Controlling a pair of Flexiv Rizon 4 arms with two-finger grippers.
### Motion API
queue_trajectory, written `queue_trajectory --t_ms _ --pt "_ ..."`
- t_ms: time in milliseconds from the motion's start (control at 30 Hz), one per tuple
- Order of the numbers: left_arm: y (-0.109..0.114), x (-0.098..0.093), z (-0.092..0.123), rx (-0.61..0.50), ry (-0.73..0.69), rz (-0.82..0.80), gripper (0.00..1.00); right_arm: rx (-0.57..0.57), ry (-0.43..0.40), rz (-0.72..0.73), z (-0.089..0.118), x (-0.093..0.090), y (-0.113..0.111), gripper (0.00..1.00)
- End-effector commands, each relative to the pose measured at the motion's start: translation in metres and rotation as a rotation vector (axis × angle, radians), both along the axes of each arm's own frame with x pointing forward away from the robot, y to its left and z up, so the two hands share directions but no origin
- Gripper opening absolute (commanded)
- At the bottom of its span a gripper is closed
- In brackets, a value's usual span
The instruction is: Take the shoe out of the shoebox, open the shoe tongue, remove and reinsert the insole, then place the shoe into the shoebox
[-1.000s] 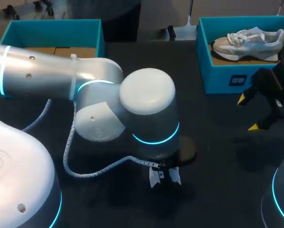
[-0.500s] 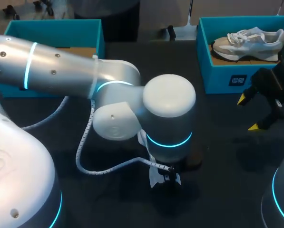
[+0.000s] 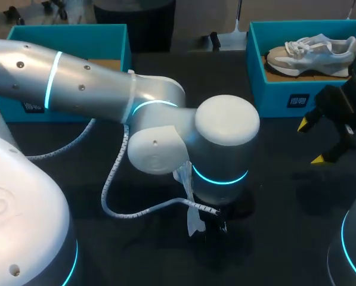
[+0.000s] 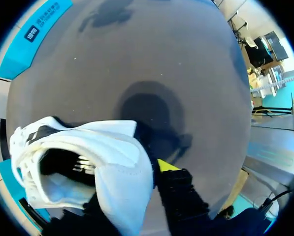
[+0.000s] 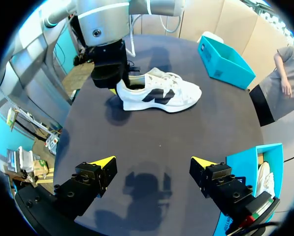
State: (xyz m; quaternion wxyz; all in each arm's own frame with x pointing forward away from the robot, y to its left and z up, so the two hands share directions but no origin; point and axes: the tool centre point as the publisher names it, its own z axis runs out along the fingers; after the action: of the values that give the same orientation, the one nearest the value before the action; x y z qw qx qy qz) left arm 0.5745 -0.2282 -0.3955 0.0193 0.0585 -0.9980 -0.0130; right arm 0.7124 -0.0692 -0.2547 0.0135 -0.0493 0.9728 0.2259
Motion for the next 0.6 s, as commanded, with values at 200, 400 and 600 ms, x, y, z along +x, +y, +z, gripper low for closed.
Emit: queue_trajectory --t_ms 200,400,600 --pt "0.018 0.001 0.031 -0.014 0.023 -0.046 0.0 -0.002 0.0 -0.001 0.0 0.0 0.0 1.0" --pt "0.03 0.005 0.074 0.004 0.015 -0.101 0.0 -0.002 0.0 -0.001 0.0 0.0 0.0 1.0" --pt "0.04 0.006 0.13 -0.012 0.037 -0.158 0.0 -0.002 0.0 -0.001 0.0 0.0 0.0 1.0"
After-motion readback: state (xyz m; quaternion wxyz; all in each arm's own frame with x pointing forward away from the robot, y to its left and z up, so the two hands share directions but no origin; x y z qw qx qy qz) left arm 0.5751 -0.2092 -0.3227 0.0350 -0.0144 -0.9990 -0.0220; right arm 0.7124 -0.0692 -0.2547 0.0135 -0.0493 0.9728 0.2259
